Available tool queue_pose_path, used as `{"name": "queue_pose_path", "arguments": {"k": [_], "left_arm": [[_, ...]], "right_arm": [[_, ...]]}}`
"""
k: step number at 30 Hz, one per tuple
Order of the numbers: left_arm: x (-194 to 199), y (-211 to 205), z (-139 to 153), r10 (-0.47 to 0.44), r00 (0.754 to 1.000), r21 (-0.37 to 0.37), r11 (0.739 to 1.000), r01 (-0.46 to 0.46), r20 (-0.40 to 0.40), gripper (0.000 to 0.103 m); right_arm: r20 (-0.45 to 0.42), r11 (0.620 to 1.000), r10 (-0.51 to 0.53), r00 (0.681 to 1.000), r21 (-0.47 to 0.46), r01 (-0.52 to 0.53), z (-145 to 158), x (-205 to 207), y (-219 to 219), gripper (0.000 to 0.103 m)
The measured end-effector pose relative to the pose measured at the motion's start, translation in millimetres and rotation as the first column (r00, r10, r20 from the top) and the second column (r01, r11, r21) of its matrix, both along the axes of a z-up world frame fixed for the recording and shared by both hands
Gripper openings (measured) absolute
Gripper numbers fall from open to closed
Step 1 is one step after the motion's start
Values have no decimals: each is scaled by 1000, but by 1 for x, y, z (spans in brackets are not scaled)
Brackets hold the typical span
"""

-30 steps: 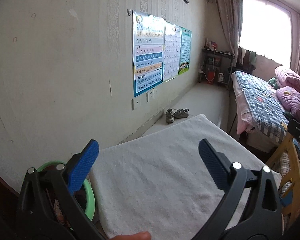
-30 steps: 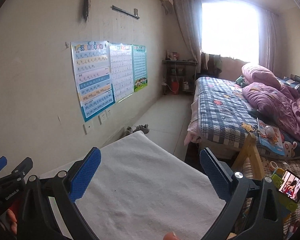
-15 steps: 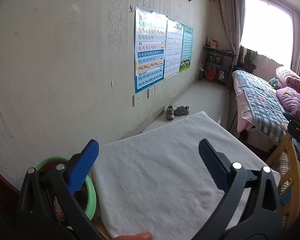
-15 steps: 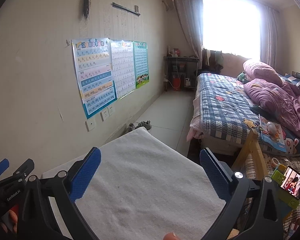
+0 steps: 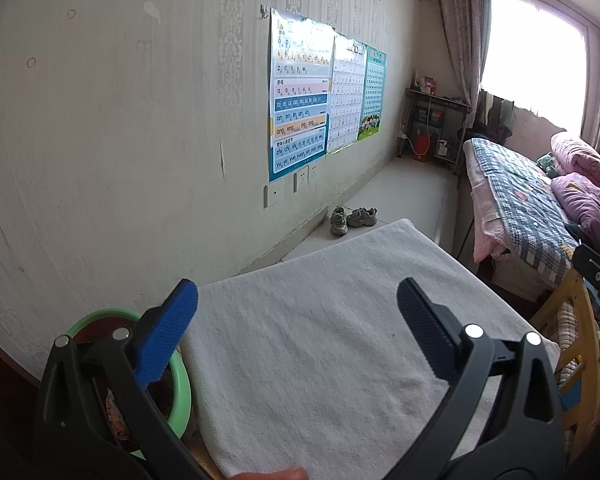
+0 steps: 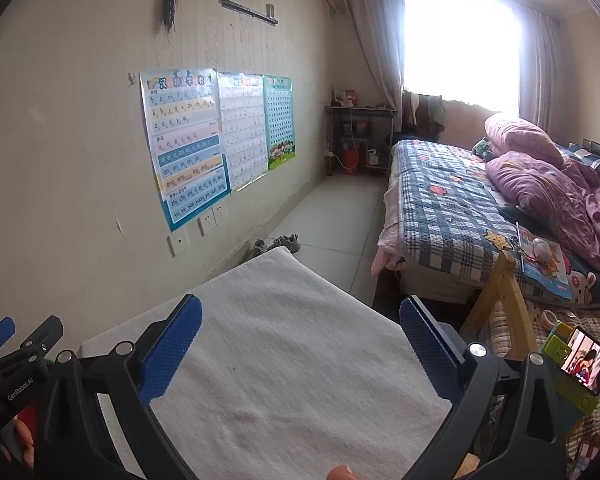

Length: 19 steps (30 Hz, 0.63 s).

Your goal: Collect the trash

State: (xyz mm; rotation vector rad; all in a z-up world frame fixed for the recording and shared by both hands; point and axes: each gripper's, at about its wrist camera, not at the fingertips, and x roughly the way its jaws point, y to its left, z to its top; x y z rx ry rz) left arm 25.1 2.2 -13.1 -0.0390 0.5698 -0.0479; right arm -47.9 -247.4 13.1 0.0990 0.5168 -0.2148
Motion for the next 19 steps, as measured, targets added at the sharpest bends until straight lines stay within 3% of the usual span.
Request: {"name": "queue_pose_path", "arguments": {"k": [9, 13, 15, 19], "left_arm": [[-1, 1, -5, 2, 1000, -10, 1000, -2, 5, 98], [2, 1, -10, 4, 1000, 4, 1000, -4, -1, 98], [6, 3, -16, 8, 1000, 9, 1000, -8, -28, 98], [10, 14, -28, 34, 998, 33, 999, -32, -61, 98]], "right_arm": [[-21, 1000, -1, 1000, 4, 1, -8, 4, -2, 96], [-67, 1000, 1, 998, 8, 0, -28, 15, -10, 96], [-112, 999, -10, 994, 30, 13, -51, 25, -22, 96], [-261, 992, -87, 961, 61, 107, -127, 58, -67, 96]]}}
